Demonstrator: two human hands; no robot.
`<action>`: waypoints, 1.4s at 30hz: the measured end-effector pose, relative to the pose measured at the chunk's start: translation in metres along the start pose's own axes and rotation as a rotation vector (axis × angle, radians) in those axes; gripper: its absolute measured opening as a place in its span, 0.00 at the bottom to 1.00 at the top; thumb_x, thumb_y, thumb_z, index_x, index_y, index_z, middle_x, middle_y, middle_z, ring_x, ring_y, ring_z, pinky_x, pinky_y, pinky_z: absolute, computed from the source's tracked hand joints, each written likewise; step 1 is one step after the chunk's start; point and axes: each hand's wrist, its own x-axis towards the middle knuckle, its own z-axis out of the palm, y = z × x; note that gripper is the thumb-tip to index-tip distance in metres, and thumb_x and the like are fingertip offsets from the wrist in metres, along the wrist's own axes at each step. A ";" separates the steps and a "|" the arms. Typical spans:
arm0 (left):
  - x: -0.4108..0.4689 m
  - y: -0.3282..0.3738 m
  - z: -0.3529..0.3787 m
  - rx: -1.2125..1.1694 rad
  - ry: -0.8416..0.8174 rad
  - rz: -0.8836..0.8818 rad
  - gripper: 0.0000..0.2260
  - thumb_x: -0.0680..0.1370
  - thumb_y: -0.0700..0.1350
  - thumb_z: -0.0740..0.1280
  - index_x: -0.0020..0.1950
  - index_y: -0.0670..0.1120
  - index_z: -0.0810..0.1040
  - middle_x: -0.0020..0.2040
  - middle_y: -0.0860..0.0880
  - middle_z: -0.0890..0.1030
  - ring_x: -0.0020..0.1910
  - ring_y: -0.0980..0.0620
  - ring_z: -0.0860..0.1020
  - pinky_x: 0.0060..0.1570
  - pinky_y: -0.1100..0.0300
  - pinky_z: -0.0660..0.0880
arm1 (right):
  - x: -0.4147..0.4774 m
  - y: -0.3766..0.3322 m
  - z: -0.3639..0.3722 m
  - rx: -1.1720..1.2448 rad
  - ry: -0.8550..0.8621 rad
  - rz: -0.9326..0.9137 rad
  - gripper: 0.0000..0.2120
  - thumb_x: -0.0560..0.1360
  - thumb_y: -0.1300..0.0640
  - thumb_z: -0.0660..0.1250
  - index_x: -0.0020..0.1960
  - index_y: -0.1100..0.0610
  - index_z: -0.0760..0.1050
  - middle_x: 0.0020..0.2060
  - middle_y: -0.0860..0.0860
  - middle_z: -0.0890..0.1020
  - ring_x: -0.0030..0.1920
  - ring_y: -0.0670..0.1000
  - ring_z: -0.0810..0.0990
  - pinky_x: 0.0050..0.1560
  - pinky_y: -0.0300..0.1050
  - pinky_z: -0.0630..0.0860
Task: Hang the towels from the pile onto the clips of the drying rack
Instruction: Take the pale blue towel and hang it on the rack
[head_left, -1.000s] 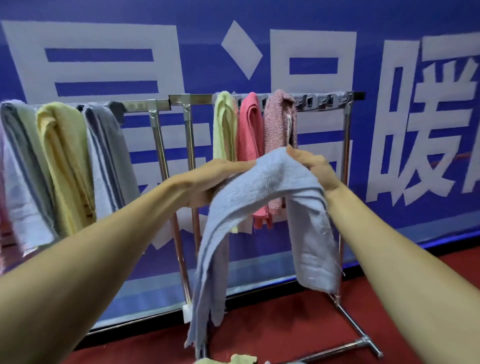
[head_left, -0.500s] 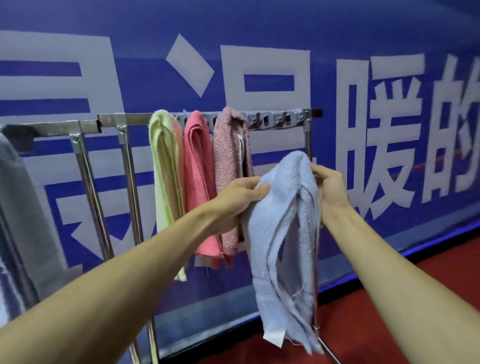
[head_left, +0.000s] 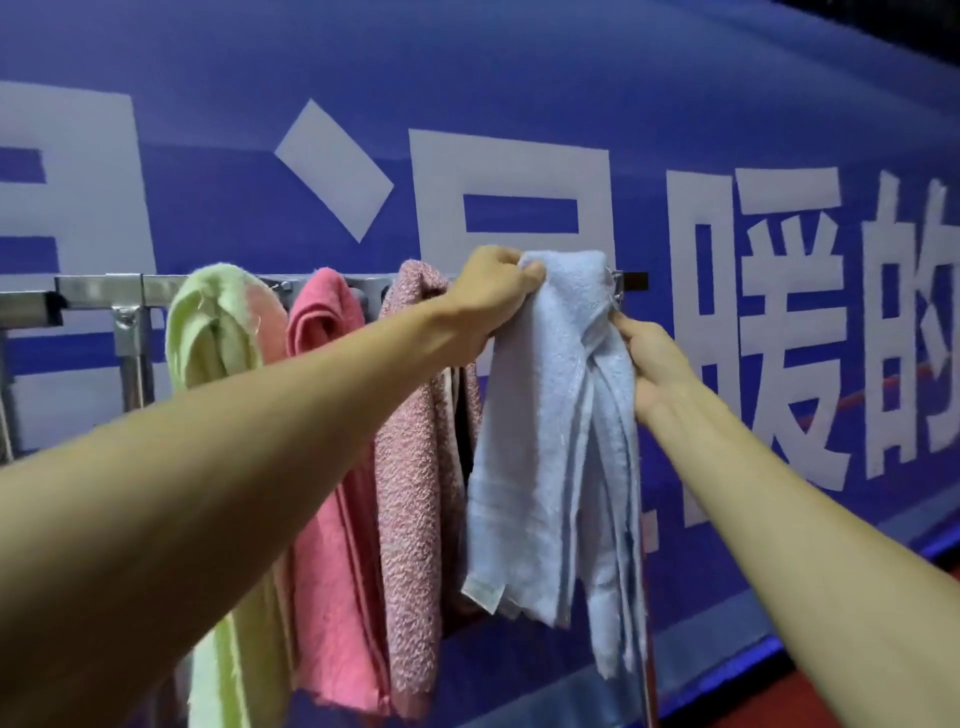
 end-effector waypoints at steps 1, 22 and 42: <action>0.011 0.007 -0.006 0.073 0.008 0.031 0.08 0.79 0.40 0.62 0.48 0.38 0.79 0.43 0.40 0.79 0.41 0.48 0.75 0.43 0.54 0.72 | 0.008 -0.005 0.009 -0.010 -0.007 -0.014 0.18 0.77 0.54 0.66 0.62 0.63 0.77 0.57 0.60 0.81 0.53 0.59 0.83 0.47 0.54 0.82; 0.059 0.000 -0.050 1.473 -0.018 -0.012 0.07 0.74 0.50 0.67 0.49 0.50 0.72 0.53 0.46 0.77 0.60 0.43 0.73 0.67 0.46 0.55 | 0.067 0.048 0.044 -0.714 0.325 -0.239 0.15 0.68 0.55 0.71 0.25 0.56 0.73 0.27 0.49 0.70 0.34 0.50 0.69 0.35 0.43 0.67; -0.103 0.054 -0.077 1.066 0.152 0.462 0.08 0.72 0.47 0.66 0.43 0.49 0.84 0.43 0.47 0.79 0.48 0.45 0.75 0.49 0.55 0.65 | -0.080 0.019 0.086 -1.010 0.265 -0.429 0.07 0.74 0.60 0.65 0.40 0.53 0.80 0.38 0.47 0.82 0.40 0.49 0.78 0.41 0.44 0.76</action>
